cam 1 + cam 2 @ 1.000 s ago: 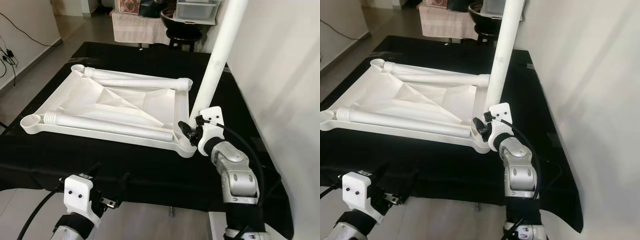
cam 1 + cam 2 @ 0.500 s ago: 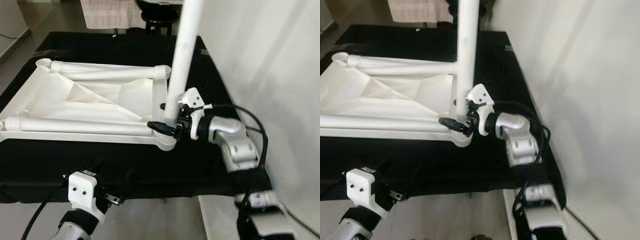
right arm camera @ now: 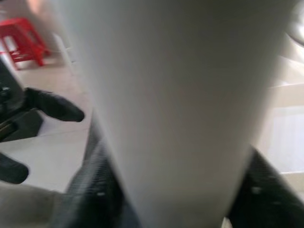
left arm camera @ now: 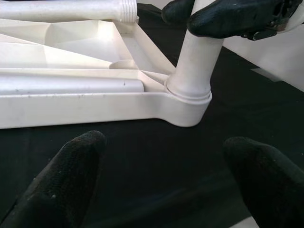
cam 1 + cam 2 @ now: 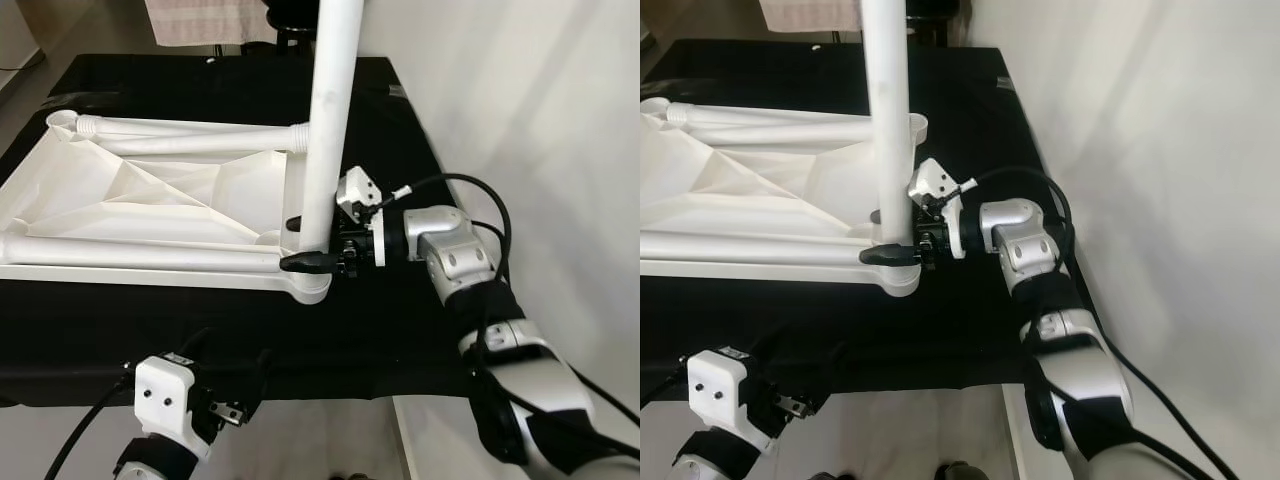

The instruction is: Building children table

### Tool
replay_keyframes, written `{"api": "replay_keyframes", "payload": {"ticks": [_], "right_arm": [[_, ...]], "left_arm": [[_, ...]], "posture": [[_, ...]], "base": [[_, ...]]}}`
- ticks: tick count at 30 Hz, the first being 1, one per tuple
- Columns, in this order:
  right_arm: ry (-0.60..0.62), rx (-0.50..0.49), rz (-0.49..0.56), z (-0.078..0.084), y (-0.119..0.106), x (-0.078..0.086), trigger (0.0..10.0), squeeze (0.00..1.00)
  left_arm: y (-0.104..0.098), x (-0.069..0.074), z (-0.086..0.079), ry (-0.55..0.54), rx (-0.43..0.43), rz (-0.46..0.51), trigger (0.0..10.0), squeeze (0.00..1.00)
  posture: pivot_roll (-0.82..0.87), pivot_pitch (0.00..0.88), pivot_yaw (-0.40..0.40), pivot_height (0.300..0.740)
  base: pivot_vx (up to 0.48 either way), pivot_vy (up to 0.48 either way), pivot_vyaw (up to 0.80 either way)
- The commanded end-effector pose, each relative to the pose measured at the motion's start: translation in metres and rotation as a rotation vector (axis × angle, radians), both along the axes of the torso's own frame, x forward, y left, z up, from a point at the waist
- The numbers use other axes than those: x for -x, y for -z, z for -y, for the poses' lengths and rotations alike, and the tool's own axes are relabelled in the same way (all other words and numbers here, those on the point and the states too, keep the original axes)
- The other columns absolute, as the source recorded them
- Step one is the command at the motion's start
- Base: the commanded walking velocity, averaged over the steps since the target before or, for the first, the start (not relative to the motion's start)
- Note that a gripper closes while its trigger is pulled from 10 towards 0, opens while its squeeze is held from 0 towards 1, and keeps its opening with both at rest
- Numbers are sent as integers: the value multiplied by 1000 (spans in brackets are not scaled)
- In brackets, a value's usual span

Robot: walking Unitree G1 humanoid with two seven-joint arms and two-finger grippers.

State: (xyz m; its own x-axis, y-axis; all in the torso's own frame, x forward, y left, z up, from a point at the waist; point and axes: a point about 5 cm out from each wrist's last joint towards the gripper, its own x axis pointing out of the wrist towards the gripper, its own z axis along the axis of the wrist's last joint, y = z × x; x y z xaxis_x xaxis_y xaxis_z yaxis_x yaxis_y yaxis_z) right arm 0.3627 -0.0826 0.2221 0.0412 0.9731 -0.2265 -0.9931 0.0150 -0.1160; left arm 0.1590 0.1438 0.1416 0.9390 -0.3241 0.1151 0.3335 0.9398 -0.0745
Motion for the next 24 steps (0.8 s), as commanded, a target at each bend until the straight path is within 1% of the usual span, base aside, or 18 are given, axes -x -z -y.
{"api": "replay_keyframes", "payload": {"ticks": [1, 7, 8, 9, 10, 12, 13, 14, 15, 16, 17, 18, 19, 20, 21, 22, 23, 24], "right_arm": [[-73, 18, -35, -5, 7, 3, 0, 0], [-64, 19, -33, 4, 8, 2, 0, 0], [-49, 12, -20, 10, 8, 2, 0, 0], [-49, 12, -20, 10, 8, 2, 0, 0], [-20, -5, 1, 17, 7, 2, 0, 0], [-20, -5, 1, 17, 7, 2, 0, 0], [77, -37, 42, 25, 8, 4, 0, 0], [280, -105, 23, 27, 15, 7, 0, 0], [427, -146, -1, 30, 21, 10, 0, 0], [427, -146, -1, 30, 21, 10, 0, 0], [1000, -240, 35, 42, 31, 8, 0, 0], [1167, -175, -110, 39, 69, 38, 0, 0], [1167, -175, -110, 39, 69, 38, 0, 0], [1288, -92, -138, 41, 90, 66, 0, 0], [1275, -41, -152, 35, 101, 83, 0, 0], [1275, -41, -152, 35, 101, 83, 0, 0], [1212, -36, -136, 32, 100, 81, 0, 0], [1210, -39, -92, 34, 95, 72, 0, 0]], "left_arm": [[1, 2, 1, 1, -8, -14, 10000, 0], [1, 2, 1, 1, -7, -16, 10000, 0], [1, 1, 1, 2, -6, -16, 10000, 0], [1, 1, 1, 2, -6, -16, 10000, 0], [2, 0, 1, 3, -5, -17, 10000, 0], [2, 0, 1, 3, -5, -17, 10000, 0], [3, 0, 0, 5, -3, -17, 10000, 0], [3, -1, -1, 6, -2, -17, 10000, 0], [3, -2, -1, 6, -2, -16, 10000, 0], [3, -2, -1, 6, -2, -16, 10000, 0], [4, -3, -4, 4, -3, -16, 10000, 0], [4, -4, -6, 2, -5, -15, 10000, 0], [4, -4, -6, 2, -5, -15, 10000, 0], [4, -6, -8, 2, -7, -14, 10000, 0], [6, -8, -9, 3, -9, -15, 10000, 0], [6, -8, -9, 3, -9, -15, 10000, 0], [7, -10, -9, 9, -11, -15, 10000, 0], [8, -11, -9, 15, -10, -16, 10000, 0]], "posture": [[43, 199, -81, 740], [33, 193, -75, 740], [19, 182, -70, 740], [19, 182, -70, 740], [8, 177, -72, 740], [8, 177, -72, 740], [-4, 170, -82, 740], [-11, 165, -89, 740], [-13, 164, -90, 740], [-13, 164, -90, 740], [-40, 159, -85, 740], [-53, 151, -67, 740], [-53, 151, -67, 740], [-54, 151, -63, 740], [-74, 129, -47, 740], [-74, 129, -47, 740], [-73, 116, -53, 740], [-68, 113, -57, 740]], "base": [[0, 0, 0], [0, 0, 0], [0, 0, 0], [0, 0, 0], [0, 0, 0], [0, 0, 0], [0, 0, 0], [0, 0, 0], [0, 0, 0], [0, 0, 0], [0, 0, 0], [0, 0, 0], [0, 0, 0], [0, 0, 0], [0, 0, 0], [0, 0, 0], [0, 0, 0], [0, 0, 0]]}}
